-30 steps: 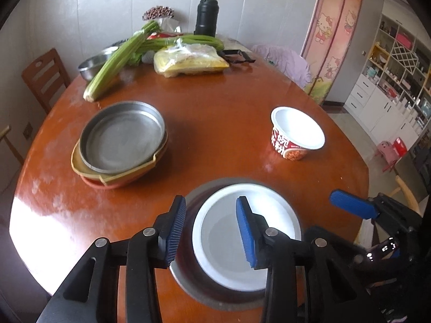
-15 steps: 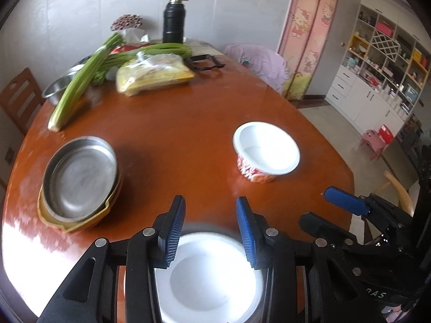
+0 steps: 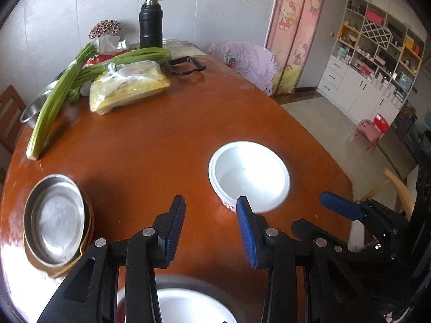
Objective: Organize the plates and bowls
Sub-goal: 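Move the left tool to the small red-printed paper bowl and grip its rim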
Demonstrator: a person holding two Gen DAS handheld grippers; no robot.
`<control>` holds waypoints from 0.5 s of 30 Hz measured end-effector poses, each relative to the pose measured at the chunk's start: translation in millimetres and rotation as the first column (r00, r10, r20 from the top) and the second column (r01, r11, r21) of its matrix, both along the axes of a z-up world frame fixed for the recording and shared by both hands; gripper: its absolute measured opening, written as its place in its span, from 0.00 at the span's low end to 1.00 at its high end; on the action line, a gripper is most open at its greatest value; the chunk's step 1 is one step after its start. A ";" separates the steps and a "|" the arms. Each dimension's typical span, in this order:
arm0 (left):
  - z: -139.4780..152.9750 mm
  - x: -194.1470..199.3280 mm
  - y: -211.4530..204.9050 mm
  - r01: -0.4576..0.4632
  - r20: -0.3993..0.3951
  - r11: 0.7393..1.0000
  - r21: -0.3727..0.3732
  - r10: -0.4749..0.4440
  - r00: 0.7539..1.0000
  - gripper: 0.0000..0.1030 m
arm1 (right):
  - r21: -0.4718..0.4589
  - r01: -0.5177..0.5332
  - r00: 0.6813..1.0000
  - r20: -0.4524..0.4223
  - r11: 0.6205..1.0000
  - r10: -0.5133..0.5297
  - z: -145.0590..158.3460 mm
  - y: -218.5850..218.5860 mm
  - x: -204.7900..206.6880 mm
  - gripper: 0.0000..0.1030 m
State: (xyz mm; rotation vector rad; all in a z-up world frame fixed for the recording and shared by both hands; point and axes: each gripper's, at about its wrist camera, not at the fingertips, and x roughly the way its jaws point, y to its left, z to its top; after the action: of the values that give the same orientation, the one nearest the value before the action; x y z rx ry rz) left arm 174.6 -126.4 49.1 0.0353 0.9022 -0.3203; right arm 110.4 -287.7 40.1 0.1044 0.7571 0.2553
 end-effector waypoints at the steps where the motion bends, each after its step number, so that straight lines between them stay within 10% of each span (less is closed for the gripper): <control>1: -2.0 5.3 -1.8 -0.007 -0.005 1.000 0.005 0.007 1.000 0.39 | -0.004 0.008 1.000 -0.007 1.000 -0.008 -1.7 -1.8 4.8 0.59; 15: -30.1 55.3 -18.9 -0.023 -0.102 1.000 0.000 0.023 0.994 0.39 | -0.011 0.046 0.996 -0.078 0.999 -0.046 -31.2 -20.2 67.8 0.59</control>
State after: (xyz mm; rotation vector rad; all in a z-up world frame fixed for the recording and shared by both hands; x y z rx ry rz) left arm 229.9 -145.3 19.1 0.0077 1.0035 -0.3030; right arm 178.2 -307.9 8.9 0.1234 0.8327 0.2049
